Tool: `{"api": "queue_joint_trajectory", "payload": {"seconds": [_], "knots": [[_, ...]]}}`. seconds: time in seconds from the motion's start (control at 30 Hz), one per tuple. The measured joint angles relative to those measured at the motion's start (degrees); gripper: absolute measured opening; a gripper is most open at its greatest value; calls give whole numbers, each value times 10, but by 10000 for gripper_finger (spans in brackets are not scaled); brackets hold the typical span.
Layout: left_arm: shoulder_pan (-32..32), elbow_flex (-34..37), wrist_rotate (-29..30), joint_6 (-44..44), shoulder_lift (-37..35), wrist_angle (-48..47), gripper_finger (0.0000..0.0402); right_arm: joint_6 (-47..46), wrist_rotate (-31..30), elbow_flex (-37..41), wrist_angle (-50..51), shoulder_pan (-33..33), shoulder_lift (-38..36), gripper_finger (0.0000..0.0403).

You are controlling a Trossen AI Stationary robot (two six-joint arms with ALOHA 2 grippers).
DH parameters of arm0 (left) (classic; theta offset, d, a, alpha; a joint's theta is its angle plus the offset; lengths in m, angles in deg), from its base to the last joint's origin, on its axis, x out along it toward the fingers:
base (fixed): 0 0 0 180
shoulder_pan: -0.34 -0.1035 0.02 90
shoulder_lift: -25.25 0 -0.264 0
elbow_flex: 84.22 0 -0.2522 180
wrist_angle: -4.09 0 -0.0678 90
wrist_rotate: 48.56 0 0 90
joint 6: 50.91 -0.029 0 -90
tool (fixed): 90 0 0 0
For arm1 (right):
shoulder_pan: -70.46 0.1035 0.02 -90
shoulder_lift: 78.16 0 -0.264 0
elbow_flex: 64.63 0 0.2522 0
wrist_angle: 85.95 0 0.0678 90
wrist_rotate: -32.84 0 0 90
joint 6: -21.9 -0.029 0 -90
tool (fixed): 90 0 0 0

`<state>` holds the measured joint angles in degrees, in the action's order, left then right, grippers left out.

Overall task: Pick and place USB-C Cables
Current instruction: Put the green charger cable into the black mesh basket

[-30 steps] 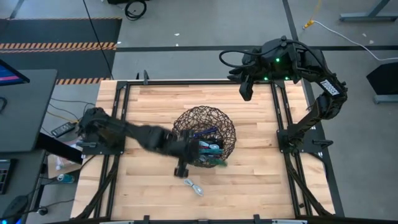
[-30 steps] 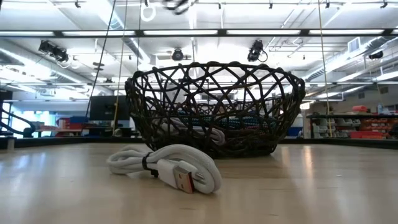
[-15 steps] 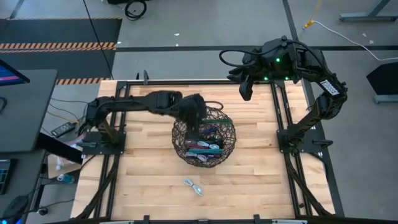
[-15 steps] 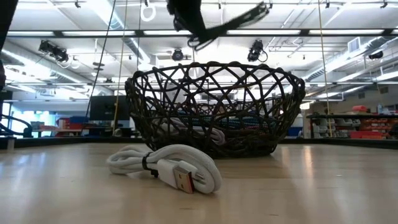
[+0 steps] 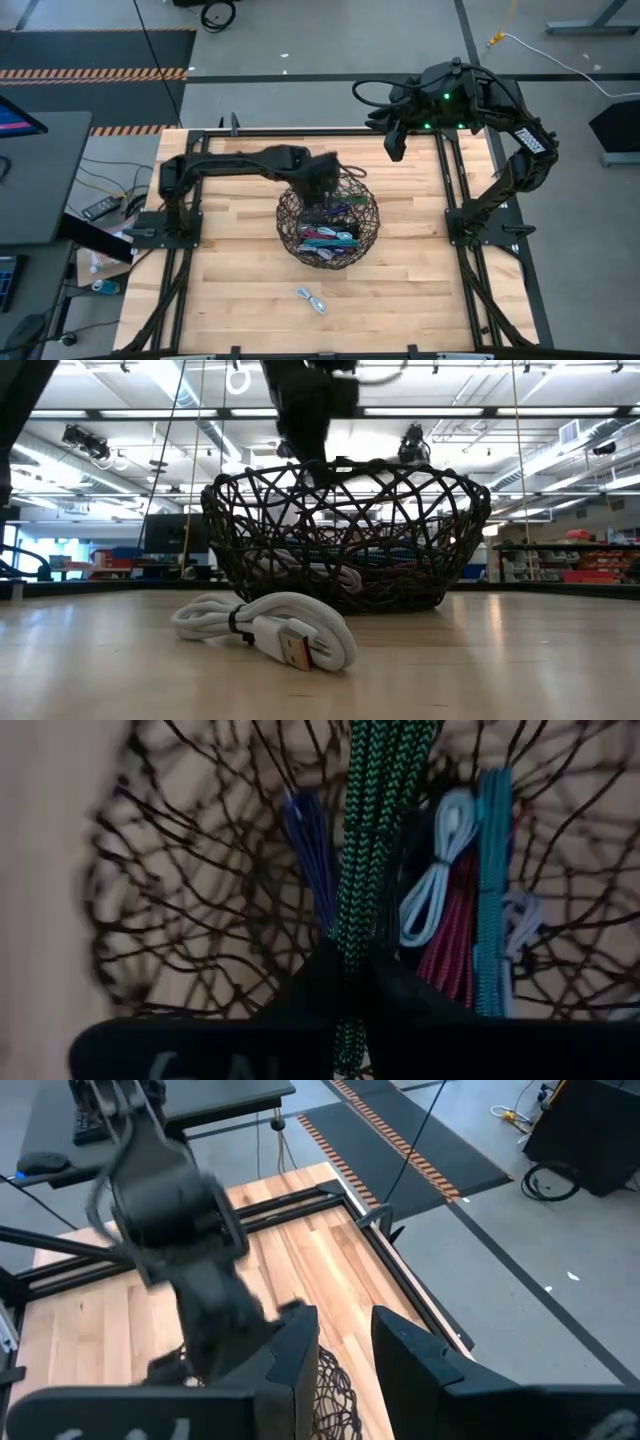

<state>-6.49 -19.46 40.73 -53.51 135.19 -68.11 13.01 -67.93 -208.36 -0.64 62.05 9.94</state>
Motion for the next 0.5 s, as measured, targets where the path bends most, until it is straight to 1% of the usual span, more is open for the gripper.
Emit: {"api": "queue_joint_trajectory", "payload": {"seconds": [0.13, 0.3, 0.5], "knots": [[4, 0, -1, 7, 41, -5, 27, 0, 0, 0, 1, 0, 0, 103], [6, 0, 1, 7, 78, -41, 27, 0, 0, 0, 2, 0, 0, 103], [5, 0, 19, 3, 102, -56, 27, 1, 0, 0, 4, 0, 0, 103]]}}
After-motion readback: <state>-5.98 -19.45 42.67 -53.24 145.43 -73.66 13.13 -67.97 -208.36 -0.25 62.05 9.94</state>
